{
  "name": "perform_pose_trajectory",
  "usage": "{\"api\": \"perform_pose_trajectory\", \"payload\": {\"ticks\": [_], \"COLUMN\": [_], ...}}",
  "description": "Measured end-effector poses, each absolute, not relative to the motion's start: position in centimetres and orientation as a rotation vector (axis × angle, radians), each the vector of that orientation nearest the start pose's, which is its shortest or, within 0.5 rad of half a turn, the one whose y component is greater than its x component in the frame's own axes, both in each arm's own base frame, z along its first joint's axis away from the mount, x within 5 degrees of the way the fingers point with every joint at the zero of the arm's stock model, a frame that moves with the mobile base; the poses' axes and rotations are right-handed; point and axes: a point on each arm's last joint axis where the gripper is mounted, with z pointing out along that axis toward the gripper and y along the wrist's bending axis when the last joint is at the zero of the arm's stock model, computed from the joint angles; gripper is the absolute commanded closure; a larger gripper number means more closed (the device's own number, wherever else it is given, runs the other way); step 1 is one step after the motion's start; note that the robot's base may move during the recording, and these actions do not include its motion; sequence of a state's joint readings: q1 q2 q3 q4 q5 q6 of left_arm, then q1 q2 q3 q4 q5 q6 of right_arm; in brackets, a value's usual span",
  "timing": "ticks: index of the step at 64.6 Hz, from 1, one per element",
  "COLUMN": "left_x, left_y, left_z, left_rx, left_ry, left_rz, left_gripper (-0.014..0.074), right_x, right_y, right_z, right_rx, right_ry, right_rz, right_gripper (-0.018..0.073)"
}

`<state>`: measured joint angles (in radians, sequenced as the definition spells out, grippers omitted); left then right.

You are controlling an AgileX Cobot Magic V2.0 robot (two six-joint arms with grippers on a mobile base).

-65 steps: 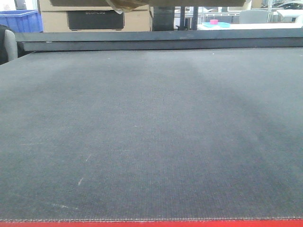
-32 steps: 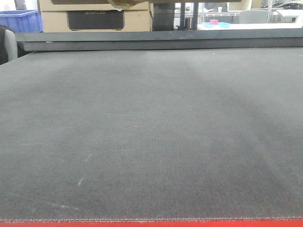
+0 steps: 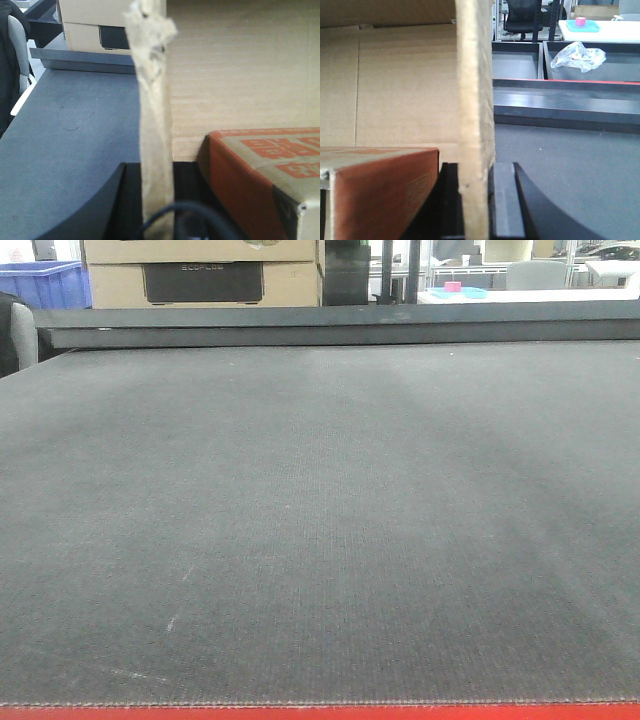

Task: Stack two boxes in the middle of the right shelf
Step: 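Lift the two stacked boxes off the table with both grippers, then drive the base to the steel shelf holding the boxes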

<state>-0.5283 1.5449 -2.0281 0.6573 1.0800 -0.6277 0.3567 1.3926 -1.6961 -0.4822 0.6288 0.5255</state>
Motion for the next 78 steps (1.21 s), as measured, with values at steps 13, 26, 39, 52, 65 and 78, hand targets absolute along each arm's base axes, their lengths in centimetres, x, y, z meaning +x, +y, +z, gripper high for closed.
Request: {"api": "perform_pose_trajectory", "payload": {"ticks": [13,26,39,52,65,78], "left_x": [28.46,28.46,28.46,28.47,28.46,28.45], "left_y": [-10.94,-10.94,-10.94,-10.90,-10.87,-10.87], "left_z": [53.00,53.00,53.00,53.02,53.02,53.04], "left_rx": [-0.124,-0.124,-0.124,-0.124,-0.125,-0.125], "left_ry": [1.905,1.905,1.905,1.902,1.902,1.902], "left_rz": [0.019,0.019,0.019,0.025,0.028,0.028], "left_gripper": [0.0708,0.0708,0.0708,0.0708,0.0708,0.0708], "right_x": [28.75,28.81,28.81,28.90,28.91,28.91], "right_y": [8.07,8.08,8.08,8.14,8.14,8.14], "right_z": [50.83,50.80,50.80,50.77,50.78,50.78], "right_rx": [-0.006,-0.007,-0.007,-0.009,-0.010,-0.010], "right_ry": [1.741,1.740,1.740,1.738,1.737,1.737], "right_rz": [0.108,0.106,0.106,0.108,0.108,0.108], "right_gripper": [0.0713,0.0713,0.0713,0.0713,0.0713,0.0713]}}
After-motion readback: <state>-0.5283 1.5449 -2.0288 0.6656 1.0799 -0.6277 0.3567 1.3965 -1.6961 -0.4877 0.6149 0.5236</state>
